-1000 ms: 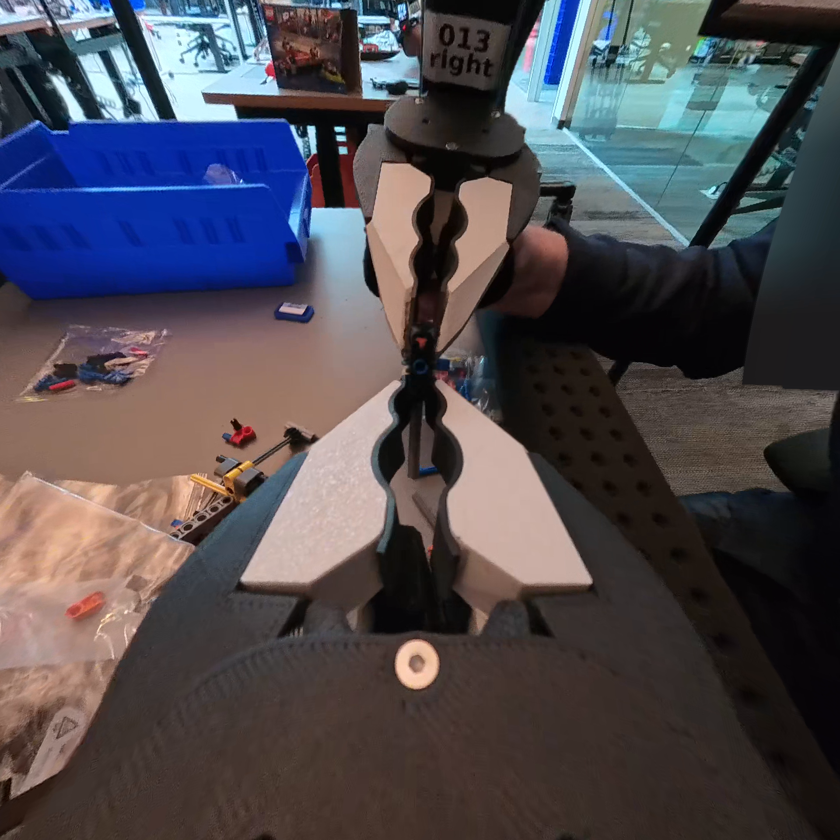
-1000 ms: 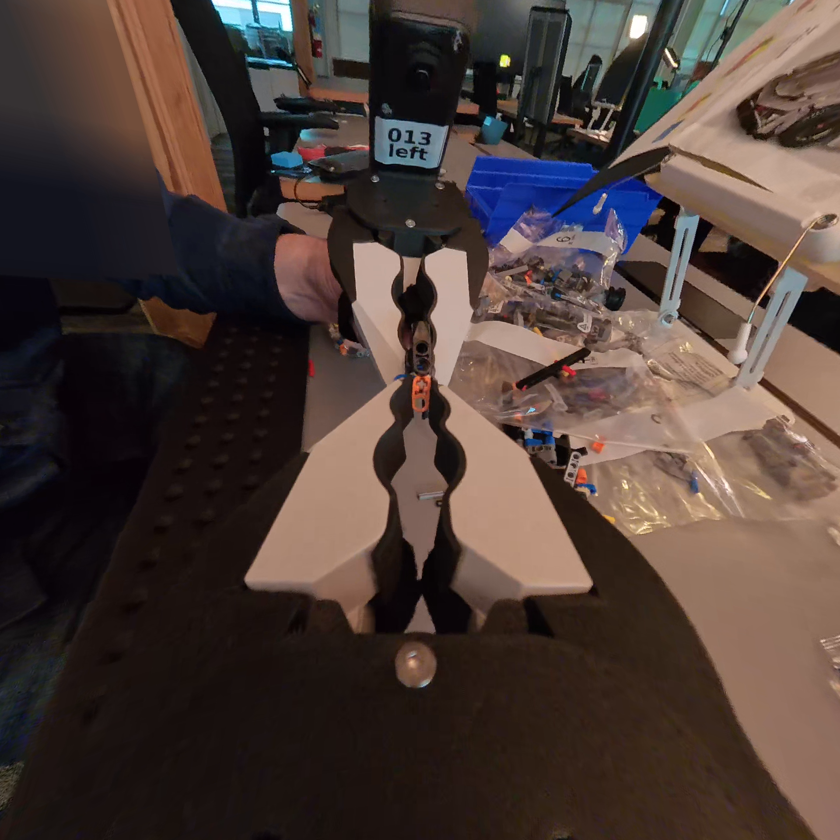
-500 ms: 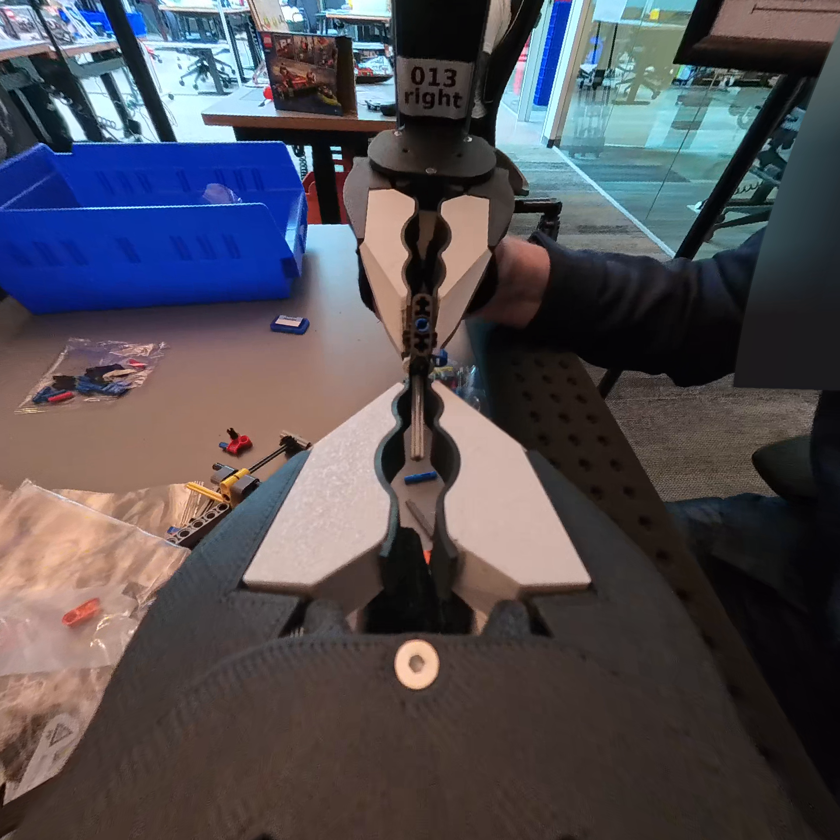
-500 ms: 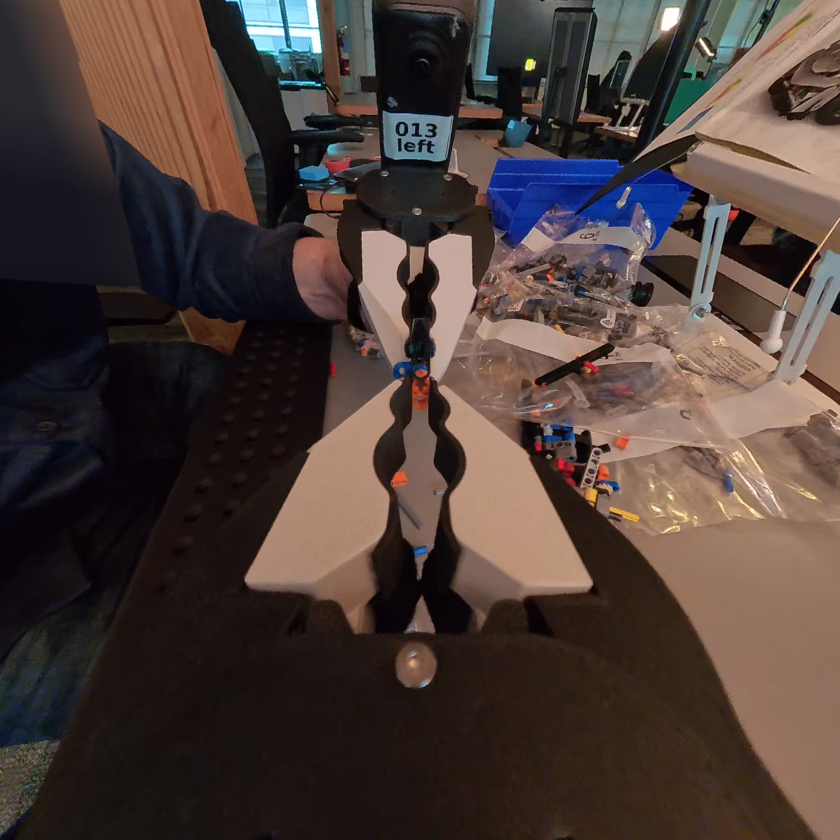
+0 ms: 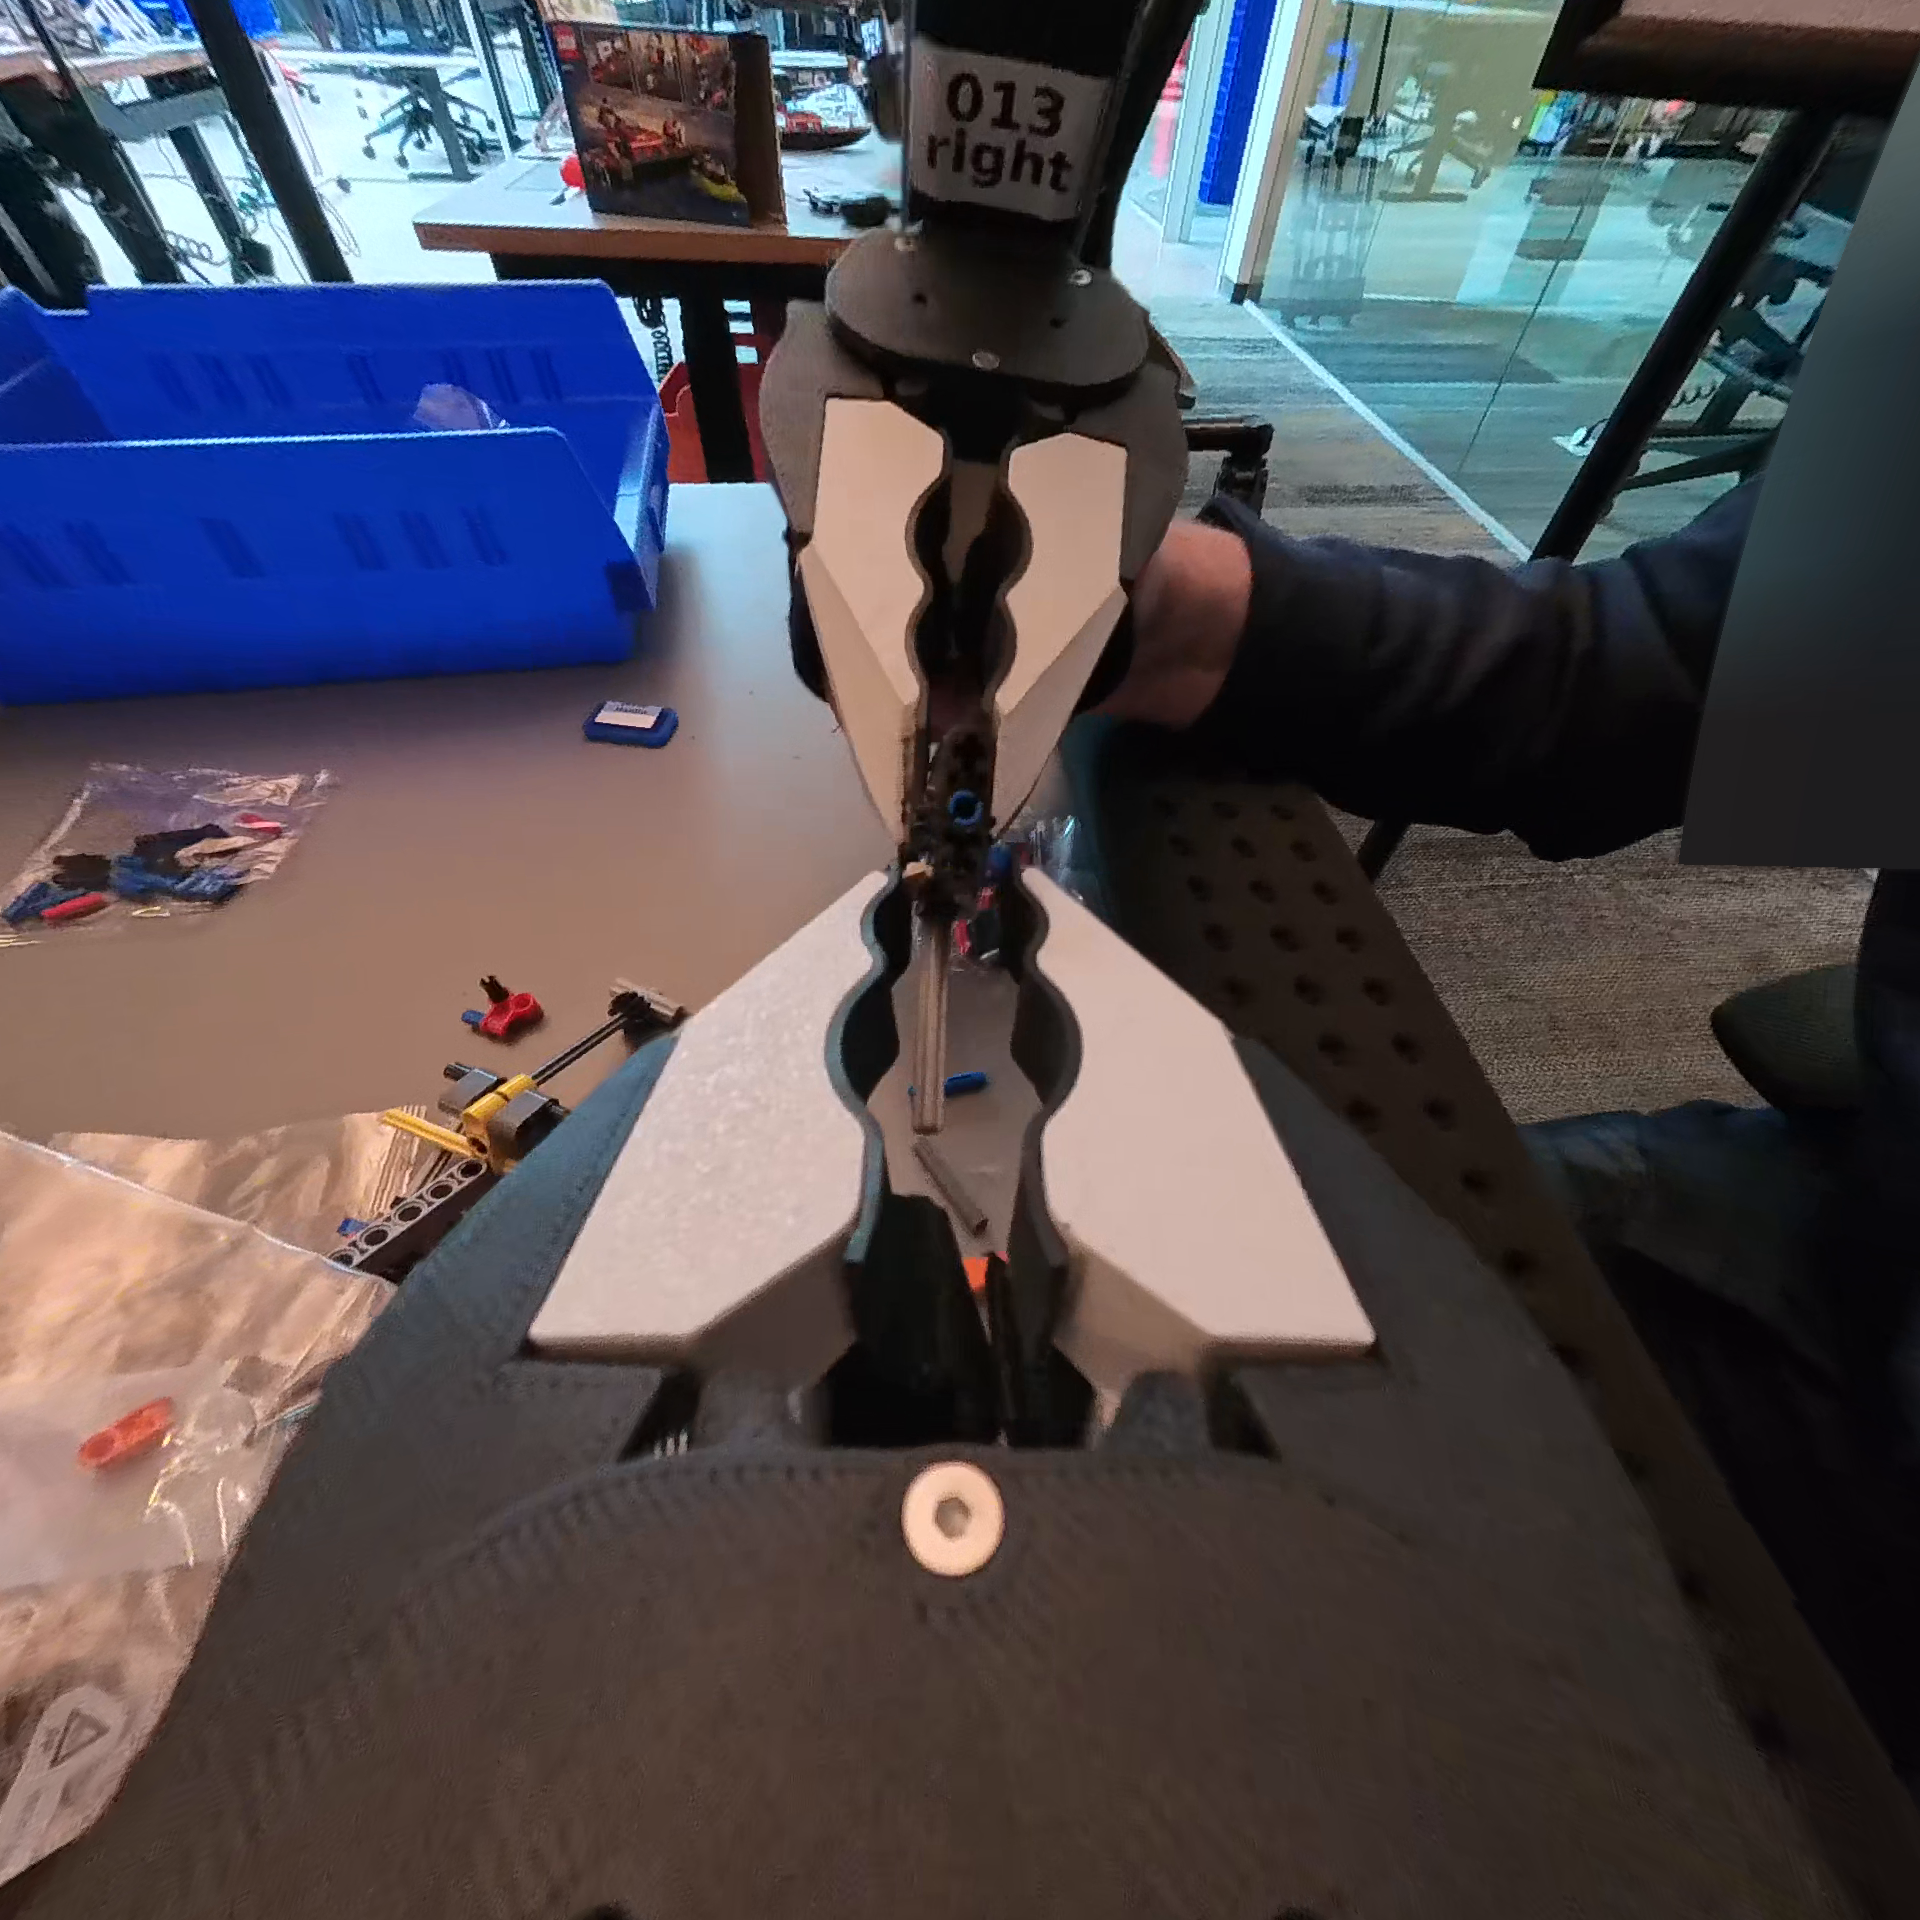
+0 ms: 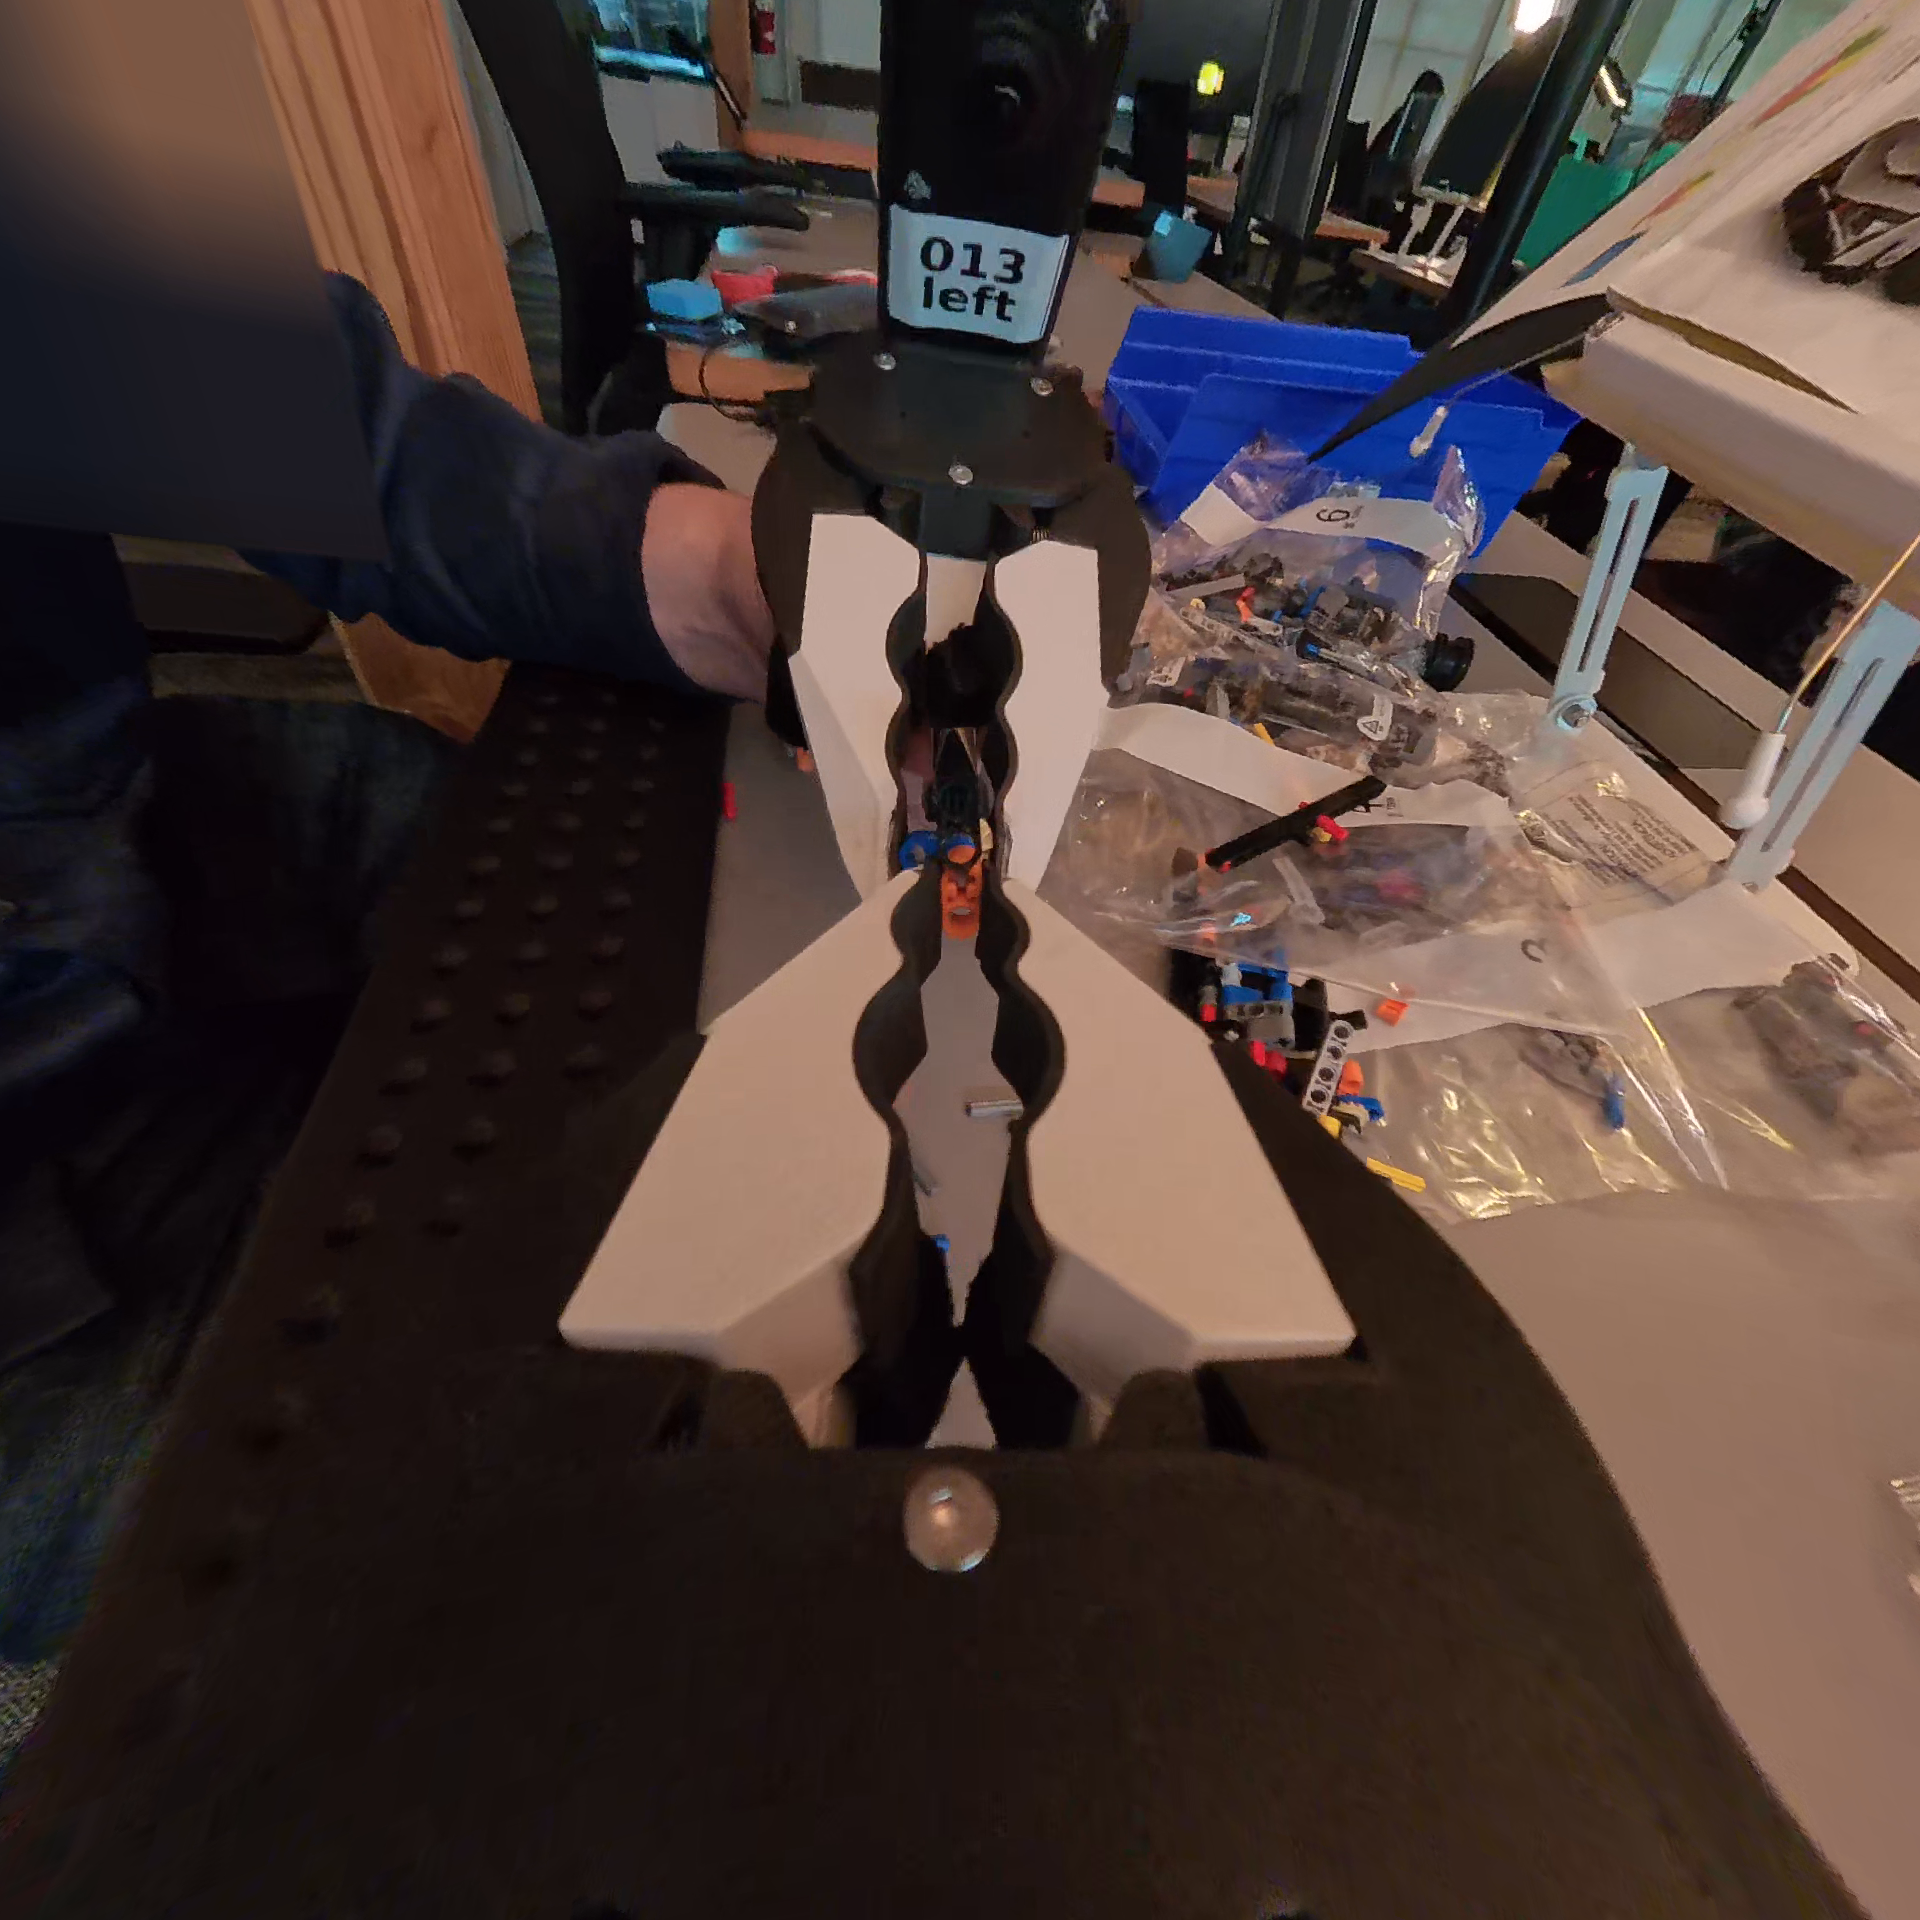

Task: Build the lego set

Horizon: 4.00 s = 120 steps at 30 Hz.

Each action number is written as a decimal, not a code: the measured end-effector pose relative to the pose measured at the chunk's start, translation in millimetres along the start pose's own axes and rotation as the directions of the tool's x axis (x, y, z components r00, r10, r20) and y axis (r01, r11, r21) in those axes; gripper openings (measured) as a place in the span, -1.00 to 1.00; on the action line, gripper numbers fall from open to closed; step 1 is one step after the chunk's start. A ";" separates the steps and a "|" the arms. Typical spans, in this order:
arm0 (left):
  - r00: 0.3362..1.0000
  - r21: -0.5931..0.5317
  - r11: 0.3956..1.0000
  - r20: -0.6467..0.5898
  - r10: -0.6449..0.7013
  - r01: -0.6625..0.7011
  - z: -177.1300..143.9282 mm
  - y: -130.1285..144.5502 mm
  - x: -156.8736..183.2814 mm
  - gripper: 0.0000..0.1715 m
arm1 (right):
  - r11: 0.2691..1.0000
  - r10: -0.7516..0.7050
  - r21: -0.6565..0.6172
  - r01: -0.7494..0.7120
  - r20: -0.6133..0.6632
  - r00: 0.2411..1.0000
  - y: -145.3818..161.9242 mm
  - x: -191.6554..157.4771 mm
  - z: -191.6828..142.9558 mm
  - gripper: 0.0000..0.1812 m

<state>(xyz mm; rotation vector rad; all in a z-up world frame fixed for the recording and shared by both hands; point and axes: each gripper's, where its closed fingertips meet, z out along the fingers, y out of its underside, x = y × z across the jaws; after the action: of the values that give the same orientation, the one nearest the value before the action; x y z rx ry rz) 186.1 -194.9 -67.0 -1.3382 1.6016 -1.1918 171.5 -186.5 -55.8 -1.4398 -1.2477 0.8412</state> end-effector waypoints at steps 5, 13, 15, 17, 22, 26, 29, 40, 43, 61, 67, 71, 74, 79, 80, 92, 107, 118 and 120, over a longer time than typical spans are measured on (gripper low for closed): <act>1.000 0.032 0.999 -0.005 0.015 -0.014 -1.5 -6.4 4.9 -0.82 | 1.000 -0.017 0.020 0.017 0.008 1.000 -5.0 -4.1 -3.8 -0.94; 0.999 0.118 0.993 0.037 0.002 -0.007 -26.1 -18.7 -8.7 -1.00 | 1.000 -0.002 -0.023 0.002 -0.013 1.000 4.8 1.8 -4.7 -0.94; 0.998 0.121 0.992 0.062 0.020 -0.027 -25.5 -20.6 -11.9 -0.81 | 1.000 0.020 -0.008 -0.020 -0.012 1.000 4.2 3.7 -5.9 -0.95; 0.997 0.100 0.995 0.069 0.015 -0.022 -24.7 -15.4 -15.7 -0.62 | 0.999 0.017 -0.029 -0.018 -0.015 1.000 7.4 3.7 -2.2 -0.94; 0.998 0.027 0.998 0.022 0.059 -0.060 -7.2 -6.2 -3.5 -0.66 | 0.999 0.013 -0.051 -0.013 0.004 1.000 10.4 0.9 2.0 -0.94; 0.999 0.048 0.998 0.018 0.030 -0.031 -3.8 -6.1 -5.4 -0.85 | 0.996 0.000 -0.093 -0.001 -0.014 1.000 15.8 2.0 6.2 -0.95; 0.999 0.083 0.996 0.042 0.029 -0.033 -9.1 -14.7 -6.2 -0.86 | 1.000 0.006 -0.028 -0.007 -0.023 1.000 3.8 3.2 2.4 -0.95; 0.993 0.138 0.987 0.075 -0.088 0.077 -25.7 -19.4 -22.8 -0.86 | 0.999 0.045 0.010 -0.044 -0.059 0.997 0.4 12.4 -10.1 -0.94; 0.987 0.162 0.977 0.058 -0.150 0.139 -30.2 -17.7 -31.5 -0.86 | 0.989 0.128 -0.072 -0.131 -0.040 0.991 23.1 16.2 -4.8 -0.94; 0.966 0.174 0.951 -0.005 -0.257 0.254 -26.4 -2.0 -45.6 -0.85 | 0.968 0.220 -0.095 -0.230 -0.109 0.969 33.4 43.7 5.5 -0.83; 0.960 0.265 0.924 -0.038 -0.277 0.277 -37.0 -15.7 -49.7 -0.83 | 0.985 0.170 0.007 -0.170 -0.060 0.984 -16.9 47.5 7.8 -0.77; 0.974 0.264 0.939 -0.012 -0.227 0.222 -42.0 -17.2 -50.6 -0.89 | 0.994 0.042 -0.100 -0.047 -0.052 0.998 -27.3 55.8 26.1 -0.79; 0.975 0.272 0.942 0.048 -0.216 0.196 -50.3 -17.9 -59.6 -1.00 | 0.988 0.108 -0.111 -0.105 0.020 0.994 -22.5 62.0 31.8 -0.74; 0.957 0.226 0.945 0.117 -0.266 0.235 -61.3 -3.7 -78.0 -0.99 | 0.975 0.152 -0.170 -0.144 0.036 0.988 8.0 59.2 28.7 -0.75; 0.956 0.189 0.951 0.111 -0.270 0.247 -60.6 1.2 -77.0 -0.94 | 0.969 0.133 -0.214 -0.126 0.019 0.991 17.4 60.0 25.8 -0.76; 0.988 -0.188 0.971 0.080 -0.135 0.148 -29.4 52.8 -49.9 -0.75 | 0.788 0.183 -0.614 -0.029 0.189 0.965 105.2 8.7 21.4 -0.67; 0.997 -0.328 0.941 -0.001 -0.083 0.078 -15.7 76.9 -29.5 -0.65 | 0.865 -0.005 -0.491 0.098 0.188 0.982 77.6 13.5 39.6 -0.82; 0.998 -0.270 0.963 0.052 0.034 -0.019 -20.7 61.9 -37.3 -0.96 | 0.943 -0.006 -0.329 0.040 0.106 0.994 45.2 31.0 33.3 -0.75; 0.997 -0.282 0.959 0.072 0.037 -0.015 -21.6 63.7 -40.9 -0.96 | 0.937 -0.009 -0.348 0.041 0.095 0.995 49.6 32.8 34.0 -0.77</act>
<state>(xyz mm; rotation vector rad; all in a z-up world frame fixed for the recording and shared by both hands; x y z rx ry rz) 154.4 -148.4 -122.0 -1.5145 1.7757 -0.9085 160.1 -144.2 -108.5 -1.6756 -1.5407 0.6970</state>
